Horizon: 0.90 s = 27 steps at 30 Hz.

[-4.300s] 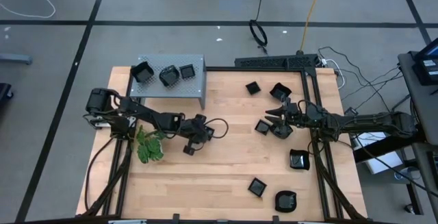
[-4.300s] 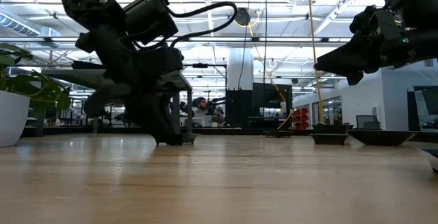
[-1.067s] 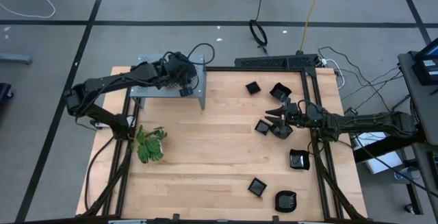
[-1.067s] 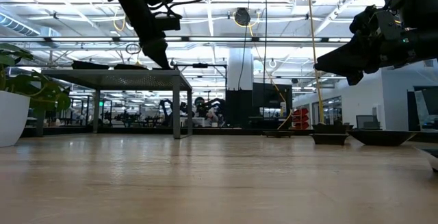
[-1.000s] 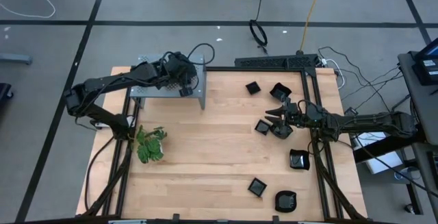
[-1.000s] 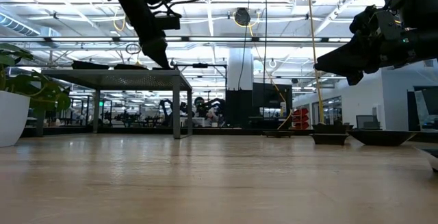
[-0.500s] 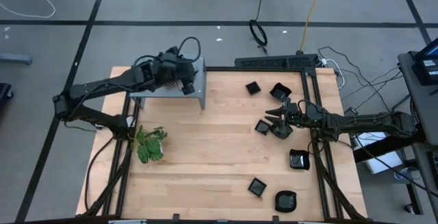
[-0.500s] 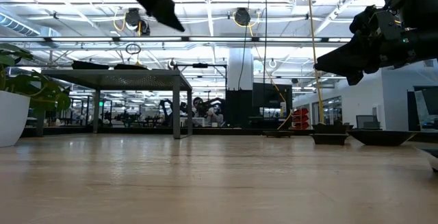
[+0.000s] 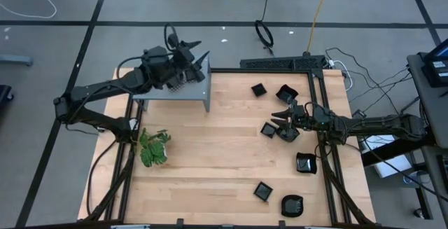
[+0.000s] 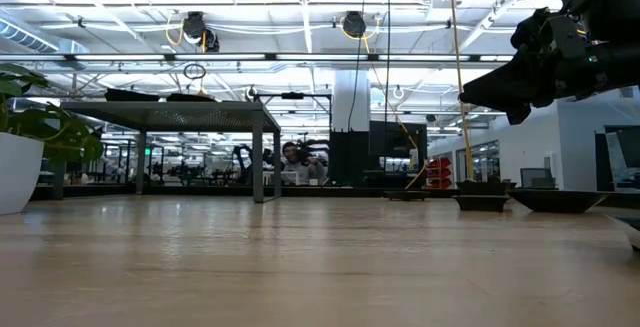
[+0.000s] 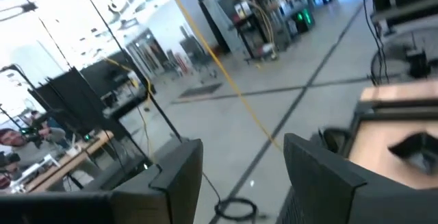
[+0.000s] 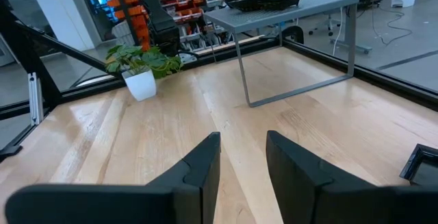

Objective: Pick & Place Mini shaped plates
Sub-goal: Move the square plate to the center of the table

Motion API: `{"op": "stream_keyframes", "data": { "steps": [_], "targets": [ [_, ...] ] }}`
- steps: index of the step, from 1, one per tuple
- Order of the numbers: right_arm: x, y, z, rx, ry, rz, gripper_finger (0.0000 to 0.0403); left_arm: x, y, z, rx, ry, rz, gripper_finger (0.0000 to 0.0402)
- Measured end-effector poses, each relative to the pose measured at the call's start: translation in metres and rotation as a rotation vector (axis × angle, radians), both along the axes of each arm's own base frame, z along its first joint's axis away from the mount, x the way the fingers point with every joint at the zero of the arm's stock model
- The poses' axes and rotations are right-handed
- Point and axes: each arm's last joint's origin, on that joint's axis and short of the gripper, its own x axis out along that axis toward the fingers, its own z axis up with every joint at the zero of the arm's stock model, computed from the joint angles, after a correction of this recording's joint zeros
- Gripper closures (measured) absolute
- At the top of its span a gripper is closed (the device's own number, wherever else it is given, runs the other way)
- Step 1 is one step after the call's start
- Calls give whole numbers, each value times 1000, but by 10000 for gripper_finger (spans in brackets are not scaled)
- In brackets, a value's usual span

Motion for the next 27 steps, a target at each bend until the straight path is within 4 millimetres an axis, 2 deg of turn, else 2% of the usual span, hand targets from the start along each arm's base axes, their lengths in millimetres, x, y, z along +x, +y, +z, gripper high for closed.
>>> {"op": "stream_keyframes", "data": {
  "steps": [12,15,20,27],
  "targets": [
    [0,0,3,-4,-29,-3,297,0,0,2,13,-18,-3,192],
    [0,0,11,-6,-116,-1,297,0,0,2,12,-19,-3,192],
    [-2,0,32,117,-360,9,297,0,0,2,12,-21,-3,192],
    [-9,1,50,101,-560,28,297,0,0,5,20,-45,-3,192]
  ]
}}
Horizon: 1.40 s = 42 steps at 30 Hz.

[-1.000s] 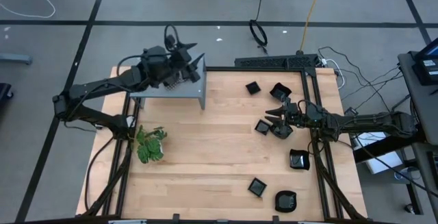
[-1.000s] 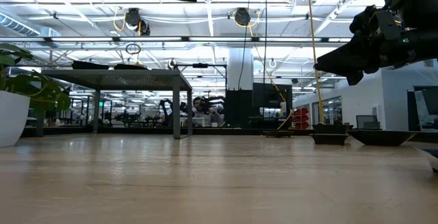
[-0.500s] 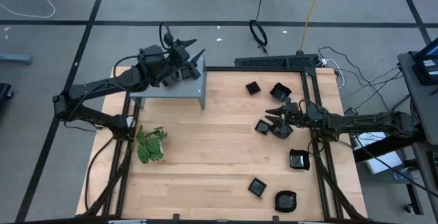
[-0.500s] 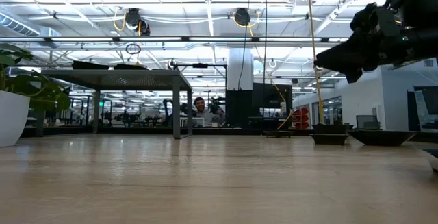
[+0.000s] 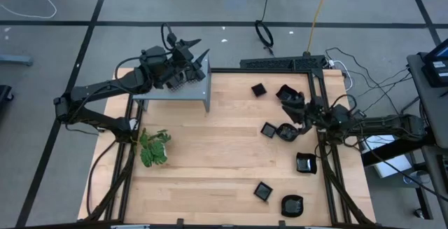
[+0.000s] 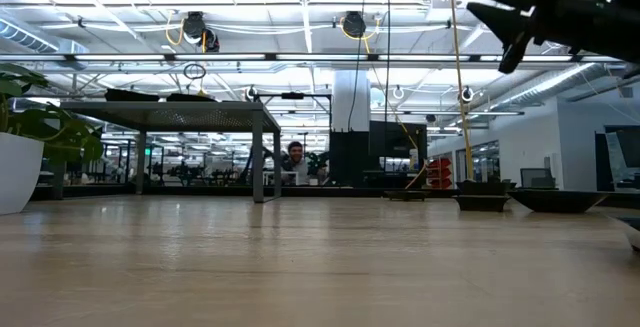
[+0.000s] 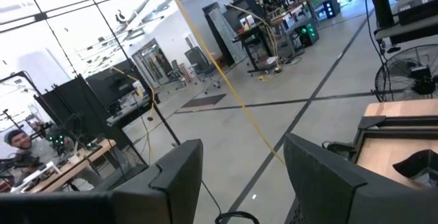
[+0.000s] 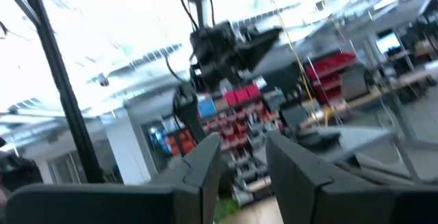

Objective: Pick & Place Mini shaped plates
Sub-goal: Move the square plate to the center of the table

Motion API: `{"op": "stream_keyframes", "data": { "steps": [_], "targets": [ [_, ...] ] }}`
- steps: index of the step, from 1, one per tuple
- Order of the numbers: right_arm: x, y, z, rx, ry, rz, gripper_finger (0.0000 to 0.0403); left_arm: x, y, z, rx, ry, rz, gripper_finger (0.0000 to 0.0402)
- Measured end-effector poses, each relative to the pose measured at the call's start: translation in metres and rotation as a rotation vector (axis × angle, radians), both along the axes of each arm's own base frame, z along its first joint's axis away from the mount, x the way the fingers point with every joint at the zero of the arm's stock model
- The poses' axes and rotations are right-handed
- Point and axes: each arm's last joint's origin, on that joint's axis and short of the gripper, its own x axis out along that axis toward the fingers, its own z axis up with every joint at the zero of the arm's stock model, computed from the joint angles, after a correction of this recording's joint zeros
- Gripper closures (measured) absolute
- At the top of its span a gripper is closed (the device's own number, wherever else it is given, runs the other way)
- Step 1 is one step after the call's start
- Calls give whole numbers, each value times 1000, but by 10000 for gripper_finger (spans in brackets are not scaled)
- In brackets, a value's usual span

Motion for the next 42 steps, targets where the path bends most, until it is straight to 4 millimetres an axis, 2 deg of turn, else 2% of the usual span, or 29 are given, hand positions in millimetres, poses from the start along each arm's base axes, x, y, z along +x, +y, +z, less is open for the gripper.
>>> {"op": "stream_keyframes", "data": {
  "steps": [13,18,22,32,38,42],
  "targets": [
    [-1,-1,2,42,-27,-19,297,0,1,0,37,32,7,192],
    [-2,-6,0,148,-34,-180,297,0,1,0,46,40,11,192],
    [5,-10,-13,132,144,-269,297,-1,2,1,51,36,14,192],
    [27,-28,-8,115,371,-407,296,-4,7,7,66,-34,38,192],
    [49,-42,-13,113,673,-463,275,-4,7,8,72,-48,38,192],
    [67,-53,-16,47,825,-487,254,-4,7,9,73,-58,36,192]
  ]
}}
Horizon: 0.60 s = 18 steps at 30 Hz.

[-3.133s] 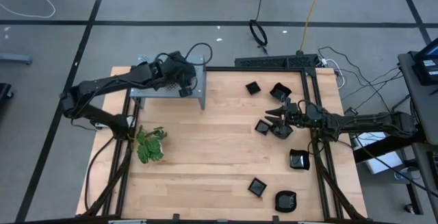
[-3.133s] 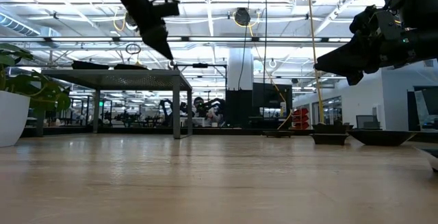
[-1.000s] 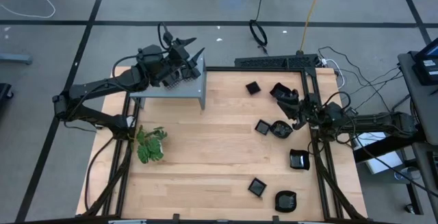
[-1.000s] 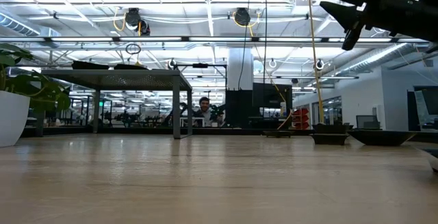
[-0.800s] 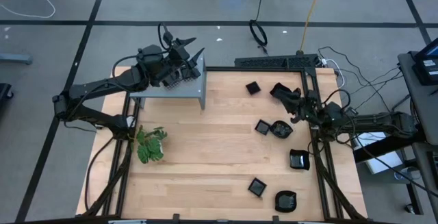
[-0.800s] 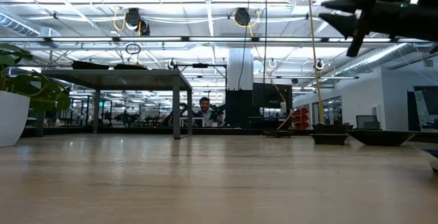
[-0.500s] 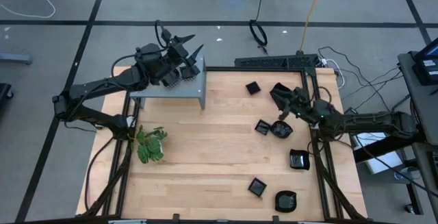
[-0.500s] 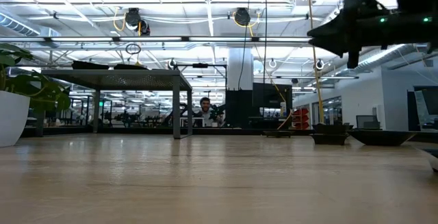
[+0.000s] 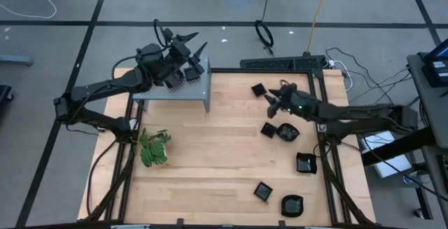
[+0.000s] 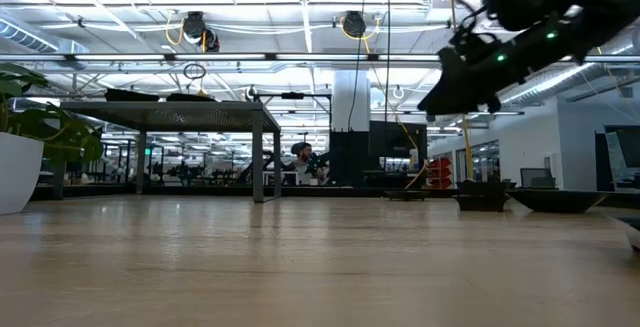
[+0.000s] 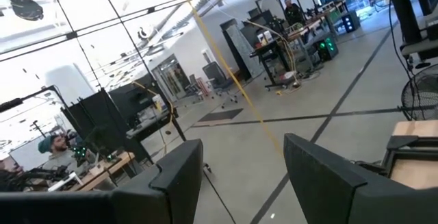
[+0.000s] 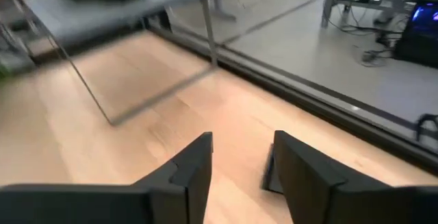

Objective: Pick & Place Mini shaped plates
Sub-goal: Move the square plate to the center of the table

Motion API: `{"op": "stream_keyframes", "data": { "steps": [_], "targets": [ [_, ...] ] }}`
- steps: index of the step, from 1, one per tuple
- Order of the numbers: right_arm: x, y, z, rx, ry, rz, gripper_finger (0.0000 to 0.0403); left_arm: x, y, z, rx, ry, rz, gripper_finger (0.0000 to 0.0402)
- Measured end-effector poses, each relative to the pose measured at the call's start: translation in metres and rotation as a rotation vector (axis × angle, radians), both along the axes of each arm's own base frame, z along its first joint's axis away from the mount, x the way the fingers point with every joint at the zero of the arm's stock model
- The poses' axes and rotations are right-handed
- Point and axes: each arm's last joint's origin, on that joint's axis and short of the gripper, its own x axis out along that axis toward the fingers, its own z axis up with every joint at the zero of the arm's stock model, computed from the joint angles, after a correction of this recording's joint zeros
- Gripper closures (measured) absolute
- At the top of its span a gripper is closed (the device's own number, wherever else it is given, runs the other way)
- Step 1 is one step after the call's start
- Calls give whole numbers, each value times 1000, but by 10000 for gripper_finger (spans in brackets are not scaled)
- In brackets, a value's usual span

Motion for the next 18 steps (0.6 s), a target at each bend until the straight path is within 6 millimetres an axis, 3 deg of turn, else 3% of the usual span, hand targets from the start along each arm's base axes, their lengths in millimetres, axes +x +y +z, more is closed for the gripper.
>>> {"op": "stream_keyframes", "data": {
  "steps": [7,18],
  "targets": [
    [34,-27,-7,84,61,-87,224,0,-1,0,-1,-4,-2,192],
    [83,-71,-35,298,220,-249,222,0,-1,0,-3,-6,-3,192]
  ]
}}
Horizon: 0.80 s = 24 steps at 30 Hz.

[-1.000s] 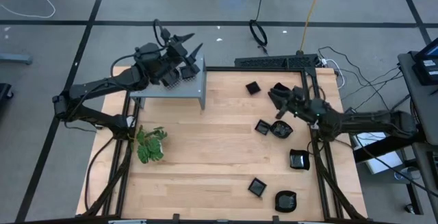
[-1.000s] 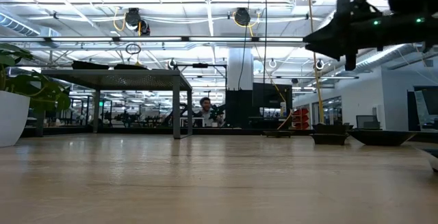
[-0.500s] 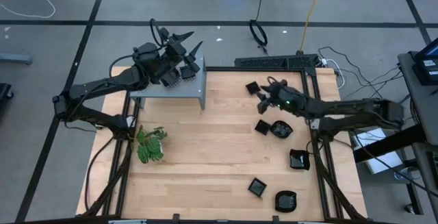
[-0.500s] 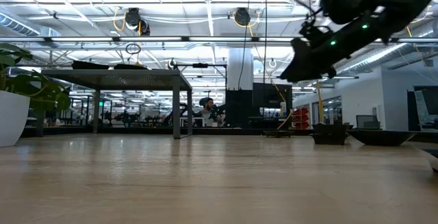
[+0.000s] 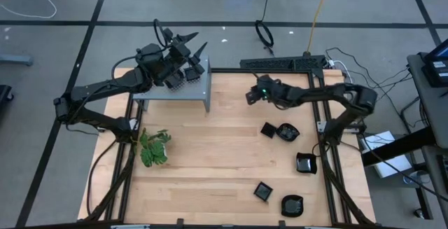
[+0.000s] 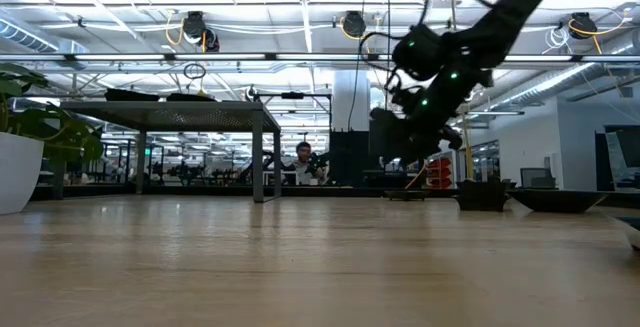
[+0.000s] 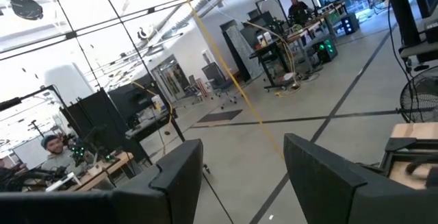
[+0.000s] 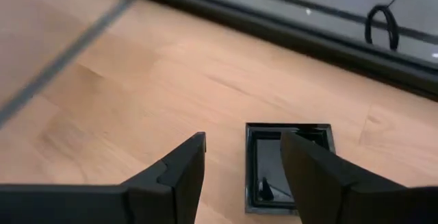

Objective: Pick & Place Mini shaped plates
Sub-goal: Move the square plate to the center of the table

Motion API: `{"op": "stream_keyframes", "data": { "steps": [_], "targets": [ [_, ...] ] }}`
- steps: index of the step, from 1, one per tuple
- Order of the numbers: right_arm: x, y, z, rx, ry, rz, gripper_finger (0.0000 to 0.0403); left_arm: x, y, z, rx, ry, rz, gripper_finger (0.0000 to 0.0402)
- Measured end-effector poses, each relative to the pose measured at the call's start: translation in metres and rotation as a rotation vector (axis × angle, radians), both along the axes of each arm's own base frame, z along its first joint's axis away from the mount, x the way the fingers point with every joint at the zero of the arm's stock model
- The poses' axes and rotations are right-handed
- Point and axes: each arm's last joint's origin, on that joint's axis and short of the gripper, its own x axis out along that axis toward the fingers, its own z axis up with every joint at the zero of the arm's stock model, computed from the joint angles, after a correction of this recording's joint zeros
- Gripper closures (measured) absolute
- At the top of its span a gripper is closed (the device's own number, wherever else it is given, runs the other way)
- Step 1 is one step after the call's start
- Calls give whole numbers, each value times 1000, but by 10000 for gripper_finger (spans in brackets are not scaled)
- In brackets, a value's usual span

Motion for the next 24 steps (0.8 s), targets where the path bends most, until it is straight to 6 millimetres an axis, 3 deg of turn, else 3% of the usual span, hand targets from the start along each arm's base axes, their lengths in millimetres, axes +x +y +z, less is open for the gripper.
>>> {"op": "stream_keyframes", "data": {
  "steps": [13,24],
  "targets": [
    [25,-34,-13,168,120,8,222,0,-1,0,-1,3,-4,192],
    [25,-35,-27,195,199,23,222,1,-2,-1,-2,8,-6,192]
  ]
}}
